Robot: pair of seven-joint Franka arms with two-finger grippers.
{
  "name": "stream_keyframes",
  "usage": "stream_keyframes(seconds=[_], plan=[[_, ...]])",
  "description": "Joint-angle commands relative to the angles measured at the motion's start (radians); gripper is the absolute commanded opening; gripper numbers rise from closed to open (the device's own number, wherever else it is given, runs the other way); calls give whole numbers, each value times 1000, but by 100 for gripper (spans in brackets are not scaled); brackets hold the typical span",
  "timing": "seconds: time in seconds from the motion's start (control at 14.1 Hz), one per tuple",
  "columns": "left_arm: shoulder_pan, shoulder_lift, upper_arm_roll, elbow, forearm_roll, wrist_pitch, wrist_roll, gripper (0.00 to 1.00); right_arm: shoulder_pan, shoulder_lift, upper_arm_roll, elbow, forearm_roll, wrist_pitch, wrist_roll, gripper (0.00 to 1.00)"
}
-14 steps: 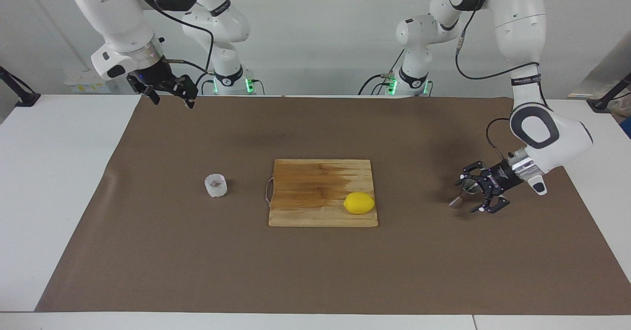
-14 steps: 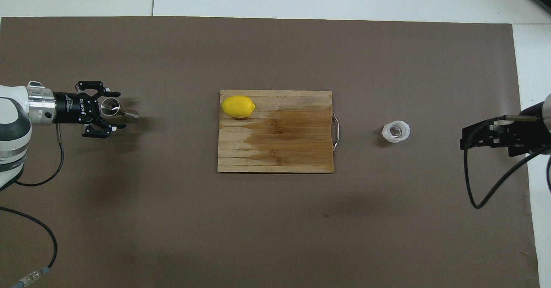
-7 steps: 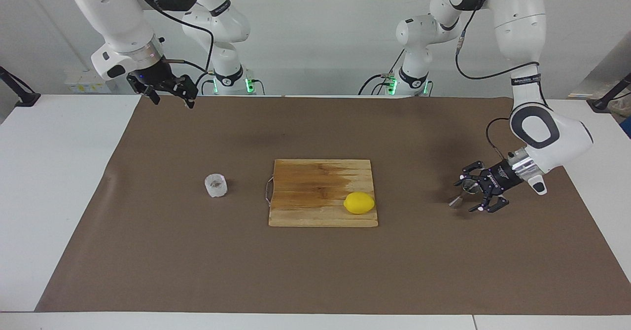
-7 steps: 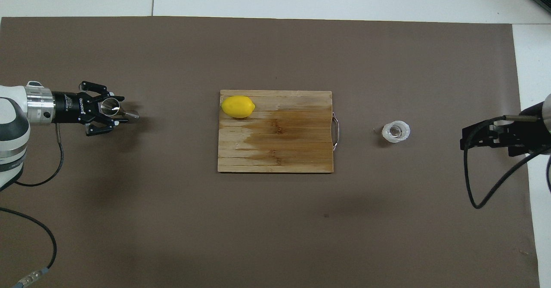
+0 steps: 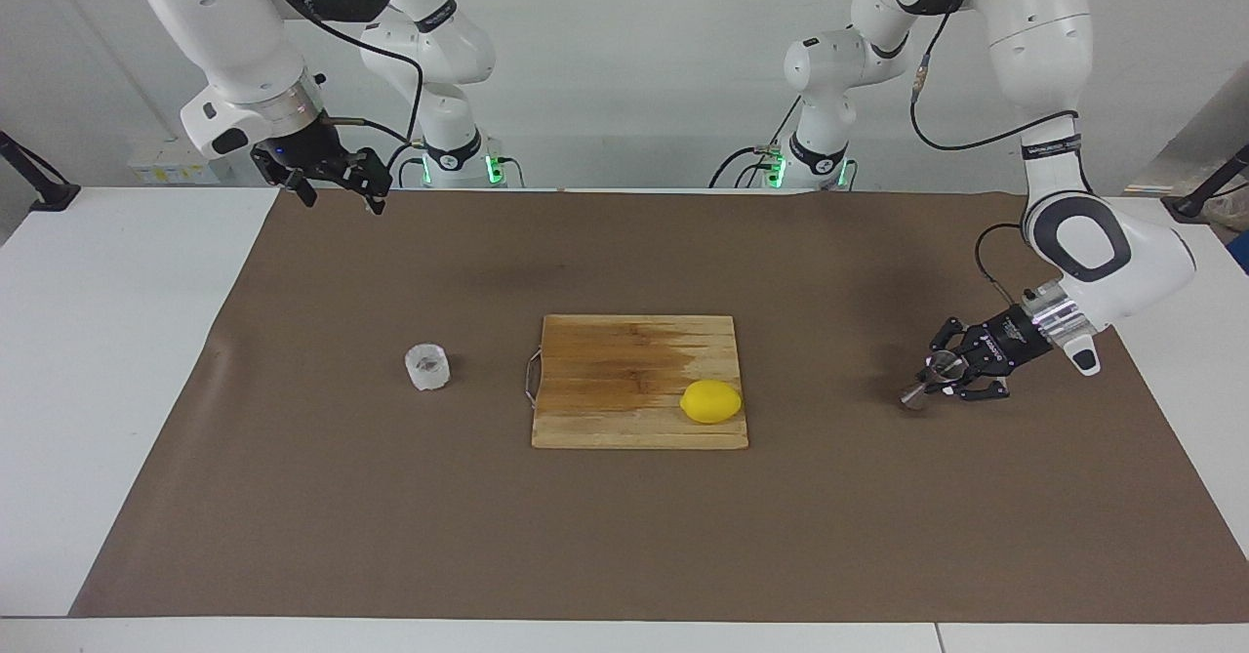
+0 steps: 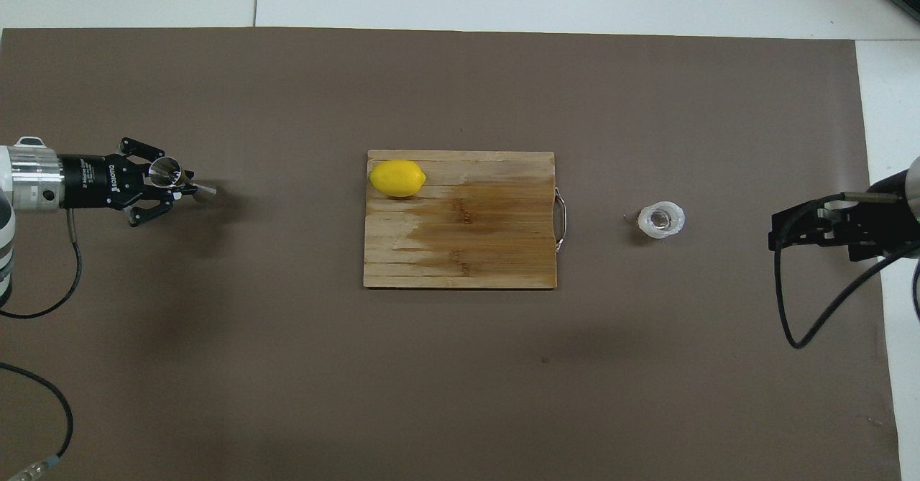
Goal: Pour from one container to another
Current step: 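Close the left gripper around the silver cup and lift it, then carry the silver cup with the left gripper onto the wooden board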
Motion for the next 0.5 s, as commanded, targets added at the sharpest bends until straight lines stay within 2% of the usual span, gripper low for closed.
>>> stream_keyframes(seconds=[0.0,0.43], plan=[[-22,-85,-2,-35,-24,-19,3,0,-8,0,5,2,17,12,12,100],[-188,-160,0,-28,-24,11,-153,0,-8,0,5,2,17,12,12,100]])
